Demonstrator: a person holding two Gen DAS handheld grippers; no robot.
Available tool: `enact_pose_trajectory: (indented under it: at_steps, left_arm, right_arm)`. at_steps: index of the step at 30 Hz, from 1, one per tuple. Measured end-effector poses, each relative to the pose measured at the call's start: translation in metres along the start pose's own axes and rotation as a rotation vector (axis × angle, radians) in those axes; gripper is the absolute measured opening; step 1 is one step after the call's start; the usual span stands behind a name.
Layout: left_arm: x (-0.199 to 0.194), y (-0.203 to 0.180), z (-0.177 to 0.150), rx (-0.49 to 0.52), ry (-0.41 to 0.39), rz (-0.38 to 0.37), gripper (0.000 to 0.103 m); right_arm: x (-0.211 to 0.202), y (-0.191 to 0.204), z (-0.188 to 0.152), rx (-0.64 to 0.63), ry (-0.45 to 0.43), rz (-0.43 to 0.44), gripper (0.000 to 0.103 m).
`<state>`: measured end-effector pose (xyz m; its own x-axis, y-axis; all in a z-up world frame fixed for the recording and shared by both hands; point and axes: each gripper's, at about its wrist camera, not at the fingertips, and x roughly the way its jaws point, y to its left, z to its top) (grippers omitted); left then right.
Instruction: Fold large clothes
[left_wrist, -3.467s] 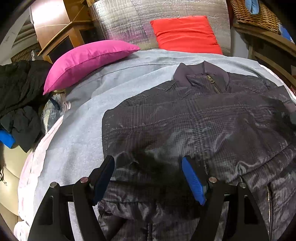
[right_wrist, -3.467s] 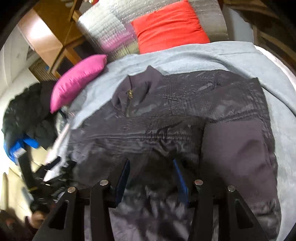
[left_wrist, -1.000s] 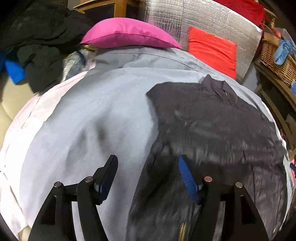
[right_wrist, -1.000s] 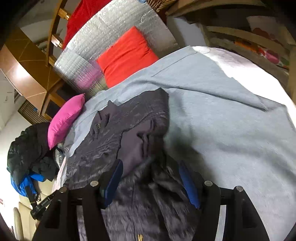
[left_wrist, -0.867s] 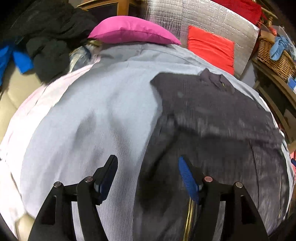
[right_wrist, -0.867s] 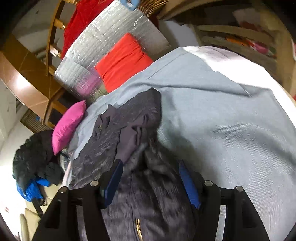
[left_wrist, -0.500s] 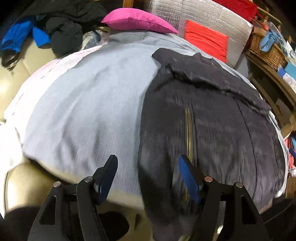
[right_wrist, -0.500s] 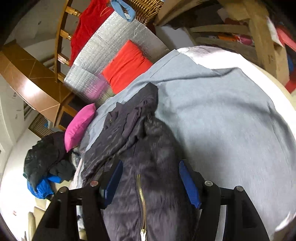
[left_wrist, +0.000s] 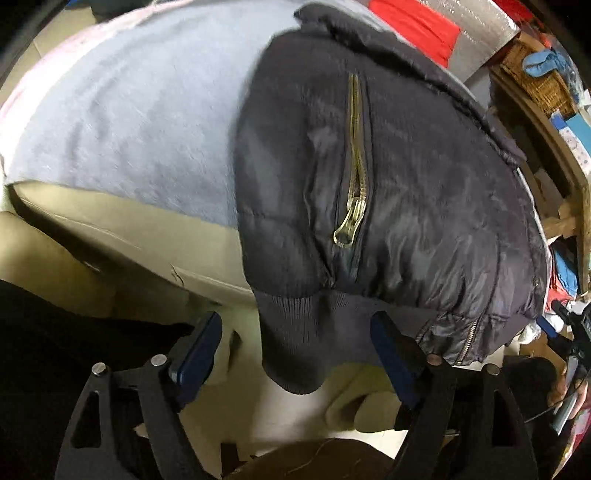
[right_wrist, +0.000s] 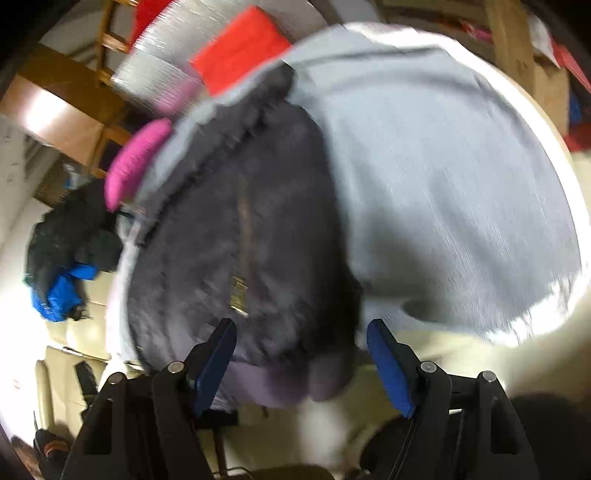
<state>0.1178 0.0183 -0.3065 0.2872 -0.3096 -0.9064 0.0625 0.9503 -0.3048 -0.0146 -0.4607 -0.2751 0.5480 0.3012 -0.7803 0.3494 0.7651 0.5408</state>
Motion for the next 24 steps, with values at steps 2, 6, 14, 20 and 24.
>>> enact_pose_trajectory:
  at_steps: [2, 6, 14, 20, 24]
  left_arm:
    - [0.008, -0.001, -0.002, -0.003, 0.008, 0.004, 0.083]
    - [0.01, -0.002, -0.007, 0.003, -0.02, -0.029, 0.081]
    - [0.017, 0.007, -0.009, -0.031, 0.018, -0.061, 0.06]
    - [0.033, 0.012, -0.015, -0.053, 0.065, -0.079, 0.068]
    - [0.028, -0.006, -0.014, 0.032, 0.024, -0.098, 0.045]
  right_arm:
    - [0.005, -0.002, 0.004, 0.019, -0.028, -0.004, 0.076]
    - [0.023, 0.008, 0.006, 0.007, -0.004, 0.016, 0.076]
    - [0.023, 0.015, 0.004, -0.06, -0.031, -0.034, 0.077]
    - [0.033, 0.034, -0.005, -0.144, 0.024, 0.01, 0.075]
    - [0.022, 0.032, -0.002, -0.151, -0.003, 0.075, 0.075]
